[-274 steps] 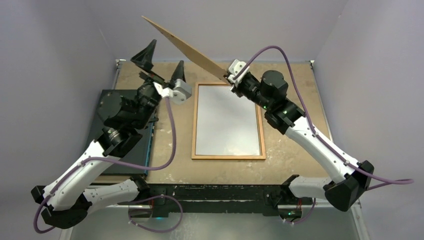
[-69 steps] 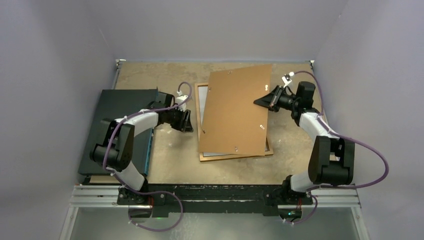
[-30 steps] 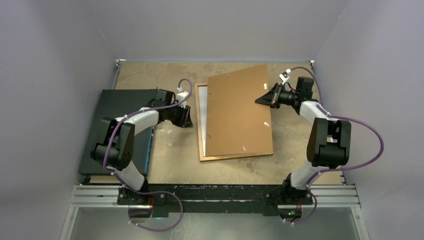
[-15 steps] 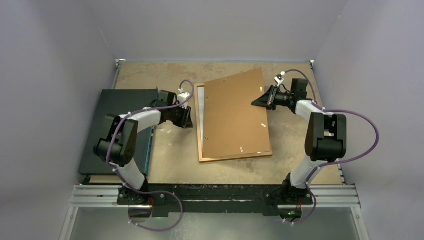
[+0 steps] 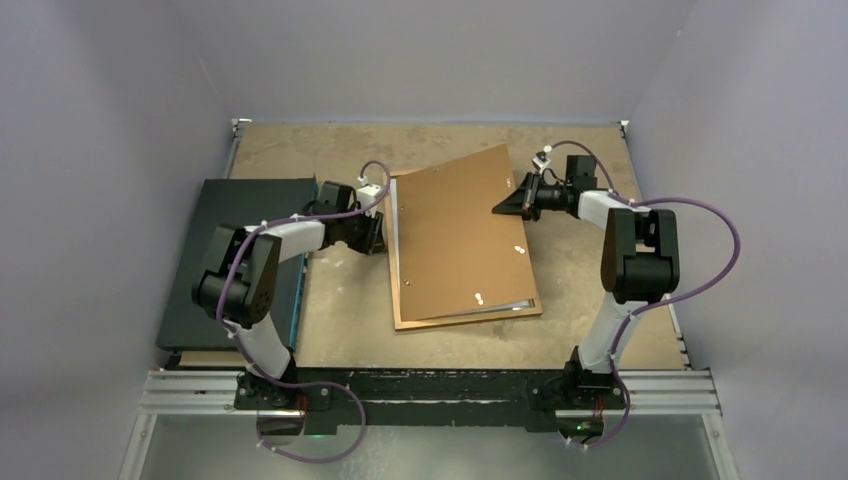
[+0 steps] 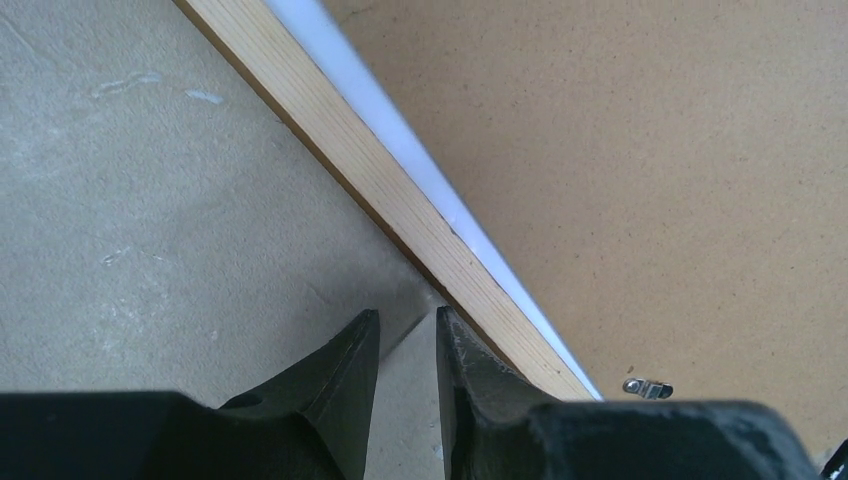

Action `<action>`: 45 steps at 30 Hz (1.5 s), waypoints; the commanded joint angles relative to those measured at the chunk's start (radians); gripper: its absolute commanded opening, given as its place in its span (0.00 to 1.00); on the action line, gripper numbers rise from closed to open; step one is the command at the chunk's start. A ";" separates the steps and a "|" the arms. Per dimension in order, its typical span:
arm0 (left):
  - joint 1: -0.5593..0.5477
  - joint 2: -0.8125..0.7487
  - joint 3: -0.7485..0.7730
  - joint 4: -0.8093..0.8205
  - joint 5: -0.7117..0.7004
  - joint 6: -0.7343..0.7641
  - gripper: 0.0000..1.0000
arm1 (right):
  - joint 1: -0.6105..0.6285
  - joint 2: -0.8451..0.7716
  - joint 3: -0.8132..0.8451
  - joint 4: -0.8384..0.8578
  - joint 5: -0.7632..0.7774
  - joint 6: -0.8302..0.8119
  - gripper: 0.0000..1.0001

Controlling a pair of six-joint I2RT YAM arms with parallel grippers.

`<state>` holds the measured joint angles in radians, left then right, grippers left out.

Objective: Put the photo into the frame

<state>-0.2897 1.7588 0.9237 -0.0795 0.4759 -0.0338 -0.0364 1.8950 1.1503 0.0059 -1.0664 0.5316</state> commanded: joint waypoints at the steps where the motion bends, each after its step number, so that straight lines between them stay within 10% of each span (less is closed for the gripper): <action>1: -0.005 0.025 0.019 0.022 -0.030 0.006 0.26 | 0.018 0.002 0.044 -0.004 -0.001 -0.059 0.00; 19: -0.007 0.009 0.015 0.015 -0.042 0.029 0.25 | 0.107 0.042 0.029 0.013 0.127 -0.048 0.01; 32: -0.005 -0.023 0.006 0.001 -0.033 0.024 0.23 | 0.250 -0.022 0.136 -0.296 0.634 -0.157 0.49; 38: -0.005 -0.034 0.004 -0.009 -0.037 0.029 0.23 | 0.304 -0.051 0.147 -0.368 0.804 -0.160 0.98; 45: -0.005 -0.053 0.008 -0.023 -0.037 0.029 0.22 | 0.323 -0.095 0.185 -0.443 0.898 -0.174 0.99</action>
<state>-0.2836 1.7481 0.9276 -0.0937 0.4095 -0.0067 0.2752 1.8687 1.2755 -0.3435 -0.2642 0.3759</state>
